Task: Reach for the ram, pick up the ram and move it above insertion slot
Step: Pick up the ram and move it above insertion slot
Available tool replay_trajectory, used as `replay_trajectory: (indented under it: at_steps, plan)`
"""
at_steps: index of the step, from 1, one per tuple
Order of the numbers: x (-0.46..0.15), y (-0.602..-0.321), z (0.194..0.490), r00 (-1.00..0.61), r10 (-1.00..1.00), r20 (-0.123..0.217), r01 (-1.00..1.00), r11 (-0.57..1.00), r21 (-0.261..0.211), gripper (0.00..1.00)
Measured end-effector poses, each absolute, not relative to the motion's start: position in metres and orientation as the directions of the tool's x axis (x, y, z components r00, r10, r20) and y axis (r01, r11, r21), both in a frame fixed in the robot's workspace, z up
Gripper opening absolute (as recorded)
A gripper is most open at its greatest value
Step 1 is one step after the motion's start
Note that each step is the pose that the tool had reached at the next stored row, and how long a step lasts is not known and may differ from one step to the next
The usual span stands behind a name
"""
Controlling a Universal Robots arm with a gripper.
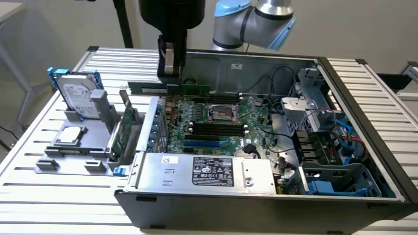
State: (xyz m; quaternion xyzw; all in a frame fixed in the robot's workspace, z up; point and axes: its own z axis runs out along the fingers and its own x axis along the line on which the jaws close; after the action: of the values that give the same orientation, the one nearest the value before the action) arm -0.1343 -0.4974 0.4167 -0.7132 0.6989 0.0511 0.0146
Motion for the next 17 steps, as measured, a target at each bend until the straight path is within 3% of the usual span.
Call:
replay_trajectory:
  at_steps: [17]
  plan:
    - [-0.075,-0.449,0.402,0.018,-0.996,-0.091,-0.998,-0.023,0.051,0.14]
